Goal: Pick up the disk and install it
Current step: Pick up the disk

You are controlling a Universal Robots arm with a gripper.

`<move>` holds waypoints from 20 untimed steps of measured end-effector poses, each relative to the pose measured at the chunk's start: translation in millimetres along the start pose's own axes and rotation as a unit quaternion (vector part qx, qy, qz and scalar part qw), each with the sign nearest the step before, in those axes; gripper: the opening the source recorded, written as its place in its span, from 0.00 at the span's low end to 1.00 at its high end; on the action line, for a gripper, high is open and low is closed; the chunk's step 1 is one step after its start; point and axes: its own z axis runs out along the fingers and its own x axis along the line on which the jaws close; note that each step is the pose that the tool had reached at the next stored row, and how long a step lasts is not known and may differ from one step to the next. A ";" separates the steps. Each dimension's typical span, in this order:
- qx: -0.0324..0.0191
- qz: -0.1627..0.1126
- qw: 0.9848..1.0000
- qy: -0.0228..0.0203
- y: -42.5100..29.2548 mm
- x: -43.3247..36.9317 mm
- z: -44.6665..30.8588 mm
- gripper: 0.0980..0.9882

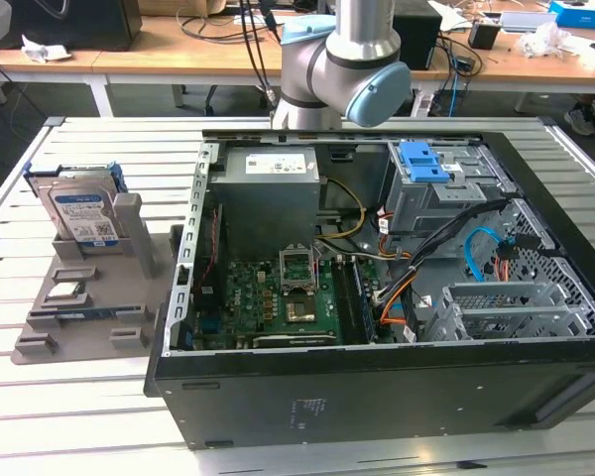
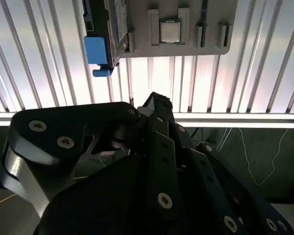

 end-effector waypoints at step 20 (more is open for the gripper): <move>-0.004 -0.179 0.984 0.008 0.0 0.0 0.0 0.01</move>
